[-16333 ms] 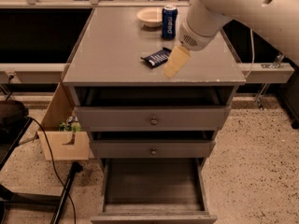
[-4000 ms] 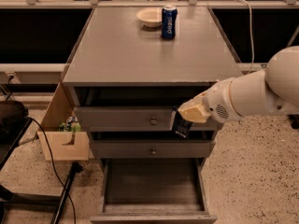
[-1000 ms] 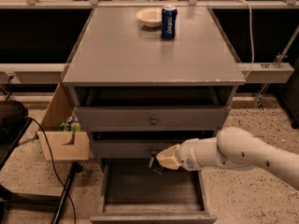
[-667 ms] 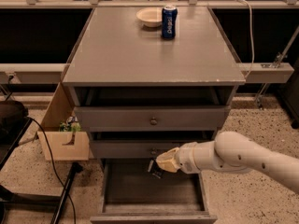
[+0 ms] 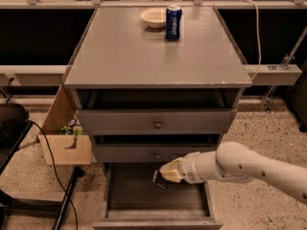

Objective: Place rxbar blueberry into bottom drawer

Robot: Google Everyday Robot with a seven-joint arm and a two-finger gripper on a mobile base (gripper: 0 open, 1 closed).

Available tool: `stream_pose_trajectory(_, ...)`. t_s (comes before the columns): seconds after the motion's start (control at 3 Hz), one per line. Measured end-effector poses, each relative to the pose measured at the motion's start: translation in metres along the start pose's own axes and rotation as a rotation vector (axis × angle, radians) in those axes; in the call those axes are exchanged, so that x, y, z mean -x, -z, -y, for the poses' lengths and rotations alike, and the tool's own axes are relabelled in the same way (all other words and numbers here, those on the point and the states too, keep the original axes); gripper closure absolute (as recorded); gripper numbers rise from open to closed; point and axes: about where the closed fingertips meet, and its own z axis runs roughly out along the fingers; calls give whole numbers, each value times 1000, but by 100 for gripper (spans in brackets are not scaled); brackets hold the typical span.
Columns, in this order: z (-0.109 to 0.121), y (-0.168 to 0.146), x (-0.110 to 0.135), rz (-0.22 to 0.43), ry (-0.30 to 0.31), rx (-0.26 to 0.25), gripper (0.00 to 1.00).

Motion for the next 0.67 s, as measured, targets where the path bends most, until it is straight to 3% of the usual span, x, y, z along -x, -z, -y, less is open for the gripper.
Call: stream_pose_trajectory(0.67,22,-12,-19,-28,44,-25,100)
